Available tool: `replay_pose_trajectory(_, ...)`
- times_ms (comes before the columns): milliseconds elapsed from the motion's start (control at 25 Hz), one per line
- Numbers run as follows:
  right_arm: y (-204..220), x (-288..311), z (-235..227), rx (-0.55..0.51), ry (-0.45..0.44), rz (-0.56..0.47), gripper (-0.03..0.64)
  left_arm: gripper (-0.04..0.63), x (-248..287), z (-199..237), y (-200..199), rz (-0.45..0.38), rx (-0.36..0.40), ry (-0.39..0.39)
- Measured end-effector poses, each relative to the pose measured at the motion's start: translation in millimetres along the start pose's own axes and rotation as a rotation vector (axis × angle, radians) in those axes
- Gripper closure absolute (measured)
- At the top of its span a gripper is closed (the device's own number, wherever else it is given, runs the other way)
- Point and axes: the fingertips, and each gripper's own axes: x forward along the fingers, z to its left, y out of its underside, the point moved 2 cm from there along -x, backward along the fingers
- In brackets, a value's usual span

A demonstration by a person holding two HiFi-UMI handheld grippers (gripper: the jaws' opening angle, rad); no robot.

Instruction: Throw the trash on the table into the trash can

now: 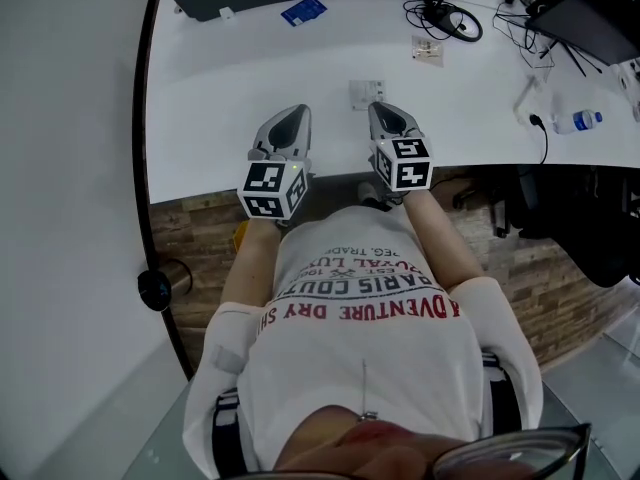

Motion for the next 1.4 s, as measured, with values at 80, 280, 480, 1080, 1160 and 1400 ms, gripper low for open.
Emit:
replay_pose_trajectory(80,6,13,-3,-0.025,-0.016,0.061,0.588,0.572,8,6,3,0.012,-0.017,-0.011)
replay_pose_trajectory(280,27,47,-15,-0.064,-0.066,0.191,0.459,0.572,30,14,21,0.076,-0.010,-0.020)
replay_pose_trajectory(480,50,86,-47,-0.036,-0.064,0.273,0.367,0.572,65,27,40,0.144,-0.045,-0.031)
replay_pose_trajectory(1080,101,173,-110,-0.018,-0.028,0.502,0.354,0.572,160,46,93,0.293,-0.149,-0.071)
replay_pose_trajectory(1160,102,172,-109,-0.037,-0.018,0.495,0.358,0.572,165,46,95,0.301,-0.157,-0.073)
replay_pose_trajectory(1400,102,171,-119,-0.093,-0.030,0.529,0.583,0.572,174,44,100,0.324,-0.179,-0.069)
